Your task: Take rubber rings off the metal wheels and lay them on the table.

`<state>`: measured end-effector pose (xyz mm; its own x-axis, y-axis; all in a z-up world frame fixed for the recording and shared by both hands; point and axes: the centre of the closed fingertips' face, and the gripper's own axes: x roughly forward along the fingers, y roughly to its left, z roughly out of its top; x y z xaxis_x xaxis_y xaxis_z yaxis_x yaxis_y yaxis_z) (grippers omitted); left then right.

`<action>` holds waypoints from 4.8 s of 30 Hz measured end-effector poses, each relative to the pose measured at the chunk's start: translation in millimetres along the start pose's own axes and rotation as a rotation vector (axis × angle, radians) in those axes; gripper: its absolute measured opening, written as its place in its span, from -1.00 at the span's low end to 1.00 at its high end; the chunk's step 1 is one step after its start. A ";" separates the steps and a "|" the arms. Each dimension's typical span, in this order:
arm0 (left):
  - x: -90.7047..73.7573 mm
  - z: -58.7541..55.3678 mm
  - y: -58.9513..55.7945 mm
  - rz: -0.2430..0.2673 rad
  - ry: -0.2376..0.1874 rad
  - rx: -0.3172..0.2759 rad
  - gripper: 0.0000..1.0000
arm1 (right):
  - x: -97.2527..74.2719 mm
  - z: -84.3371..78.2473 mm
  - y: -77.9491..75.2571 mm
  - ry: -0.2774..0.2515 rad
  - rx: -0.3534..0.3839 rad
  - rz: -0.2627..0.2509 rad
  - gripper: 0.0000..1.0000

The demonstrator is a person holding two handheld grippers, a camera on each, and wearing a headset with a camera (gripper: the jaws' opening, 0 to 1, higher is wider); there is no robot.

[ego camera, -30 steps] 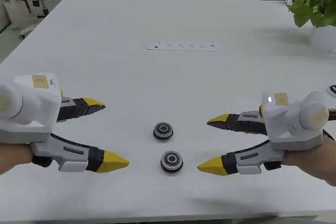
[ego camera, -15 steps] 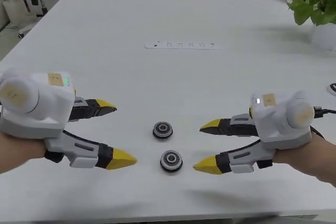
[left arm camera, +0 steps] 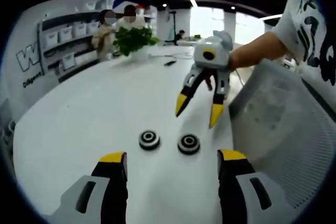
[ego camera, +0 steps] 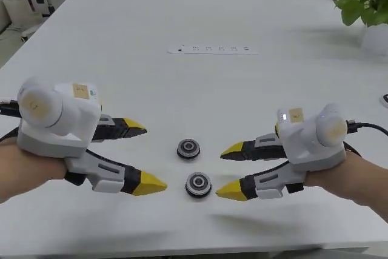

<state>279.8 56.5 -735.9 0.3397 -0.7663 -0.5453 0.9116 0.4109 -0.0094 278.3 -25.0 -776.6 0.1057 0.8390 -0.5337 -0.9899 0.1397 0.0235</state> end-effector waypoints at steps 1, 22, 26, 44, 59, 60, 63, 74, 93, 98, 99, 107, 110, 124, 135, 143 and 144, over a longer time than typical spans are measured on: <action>1.0 0.3 -0.1 -0.003 0.000 0.001 0.42 | 1.0 0.2 0.6 -0.002 0.006 0.007 -0.19; 21.8 -3.3 -10.5 -0.075 0.035 0.010 0.21 | 11.3 -8.2 1.1 0.033 0.030 0.047 -0.39; 26.1 -3.4 -12.9 -0.090 0.042 0.015 0.19 | 14.2 -10.7 2.7 0.049 0.025 0.060 -0.42; 46.3 -6.6 -25.0 -0.153 0.084 0.040 -0.04 | 21.3 -17.1 4.9 0.068 0.028 0.078 -0.50; 58.7 -10.0 -33.6 -0.189 0.104 0.035 -0.24 | 20.3 -17.9 3.6 0.071 0.020 0.071 -0.51; 59.5 -10.1 -33.6 -0.189 0.105 0.036 -0.26 | 20.1 -18.0 3.8 0.071 0.019 0.071 -0.51; 63.0 -10.6 -33.7 -0.191 0.110 0.036 -0.31 | 20.0 -18.1 4.4 0.071 0.018 0.071 -0.51; 75.0 -13.5 -36.9 -0.198 0.134 0.041 -0.46 | 19.8 -19.2 4.7 0.070 0.020 0.069 -0.51; 81.7 -16.2 -34.2 -0.155 0.149 0.117 -0.69 | 22.9 -17.0 5.3 0.063 0.020 0.071 -0.51; 82.5 -16.6 -33.3 -0.144 0.141 0.139 -0.72 | 24.1 -15.9 5.8 0.059 0.022 0.073 -0.52; 82.2 -16.4 -33.2 -0.143 0.140 0.139 -0.72 | 24.3 -15.8 5.6 0.056 0.026 0.073 -0.52; 82.1 -16.9 -32.4 -0.134 0.145 0.138 -0.73 | 23.9 -13.2 4.2 0.050 0.042 0.068 -0.53; 81.9 -16.9 -32.5 -0.130 0.149 0.138 -0.73 | 25.7 -13.2 4.8 0.054 0.042 0.072 -0.53; 79.2 -19.0 -32.4 -0.119 0.160 0.126 -0.74 | 31.3 -13.0 11.6 0.057 0.062 0.083 -0.56; 78.1 -19.8 -32.3 -0.112 0.164 0.123 -0.74 | 33.5 -13.5 10.8 0.044 0.107 0.080 -0.57; 78.1 -19.8 -32.6 -0.111 0.164 0.126 -0.74 | 33.2 -13.4 10.8 0.045 0.106 0.074 -0.58; 78.1 -19.9 -32.6 -0.111 0.164 0.127 -0.74 | 33.1 -13.6 10.7 0.045 0.113 0.074 -0.58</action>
<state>272.0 -6.9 -794.9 0.2030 -0.7085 -0.6759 0.9667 0.2548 0.0233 269.9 -2.9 -805.5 0.0255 0.8250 -0.5646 -0.9777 0.1385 0.1582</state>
